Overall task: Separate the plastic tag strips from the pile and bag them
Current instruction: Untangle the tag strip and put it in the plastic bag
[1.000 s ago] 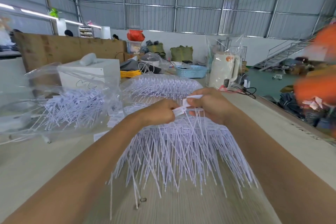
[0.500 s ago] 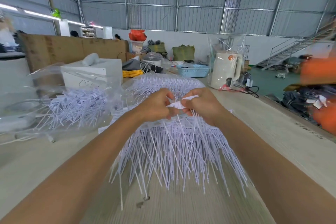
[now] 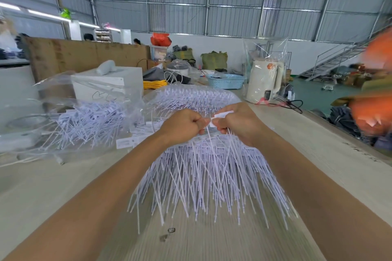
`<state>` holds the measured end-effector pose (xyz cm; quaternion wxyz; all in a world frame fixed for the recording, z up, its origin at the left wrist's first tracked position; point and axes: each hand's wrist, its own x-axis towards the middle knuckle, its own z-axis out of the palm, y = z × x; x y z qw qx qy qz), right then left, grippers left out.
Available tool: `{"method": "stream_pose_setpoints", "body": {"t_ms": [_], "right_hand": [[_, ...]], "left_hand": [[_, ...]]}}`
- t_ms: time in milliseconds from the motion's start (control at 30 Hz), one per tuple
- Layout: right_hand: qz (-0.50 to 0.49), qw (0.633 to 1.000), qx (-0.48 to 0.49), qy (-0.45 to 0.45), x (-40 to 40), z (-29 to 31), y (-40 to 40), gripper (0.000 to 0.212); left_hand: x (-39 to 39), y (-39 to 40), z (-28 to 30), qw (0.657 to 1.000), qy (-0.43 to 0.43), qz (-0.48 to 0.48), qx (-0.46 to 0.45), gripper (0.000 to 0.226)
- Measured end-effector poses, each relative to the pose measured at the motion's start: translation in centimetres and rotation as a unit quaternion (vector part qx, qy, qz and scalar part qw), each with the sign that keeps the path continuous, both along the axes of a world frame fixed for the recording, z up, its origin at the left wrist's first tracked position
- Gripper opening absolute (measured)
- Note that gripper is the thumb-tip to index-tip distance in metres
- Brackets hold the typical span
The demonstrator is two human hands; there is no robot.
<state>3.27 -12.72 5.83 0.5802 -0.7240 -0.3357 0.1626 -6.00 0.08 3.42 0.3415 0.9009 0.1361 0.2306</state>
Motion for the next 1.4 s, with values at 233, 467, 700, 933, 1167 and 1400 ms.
{"method": "stream_pose_setpoints", "body": {"t_ms": [233,467,700,933,1167,1400], "right_hand": [[-0.081,0.985,0.009,-0.150,0.9,-1.6,0.1,0.013],[-0.052,0.990,0.102,0.085,2.7,0.0,-2.4,0.002],[0.051,0.996,0.024,0.069,0.4,2.3,-1.9,0.009],[0.003,0.998,-0.023,-0.059,-0.4,1.3,0.0,0.016],[-0.024,0.999,0.018,-0.026,-0.3,0.8,-0.1,0.010],[0.002,0.999,0.012,-0.034,-0.2,1.0,-0.5,0.011]], "left_hand": [[-0.6,-0.6,1.1,0.971,0.027,-0.073,-0.225,0.055],[-1.6,0.3,0.7,0.975,0.075,-0.074,-0.196,0.023],[-1.4,-1.2,1.5,0.981,0.138,-0.096,-0.099,0.027],[-1.5,-2.0,2.2,0.988,0.120,-0.091,-0.041,0.022],[-1.1,-0.9,1.5,0.999,0.029,-0.026,-0.037,0.044],[-0.7,0.3,1.1,0.999,0.042,-0.011,0.015,0.015]]}}
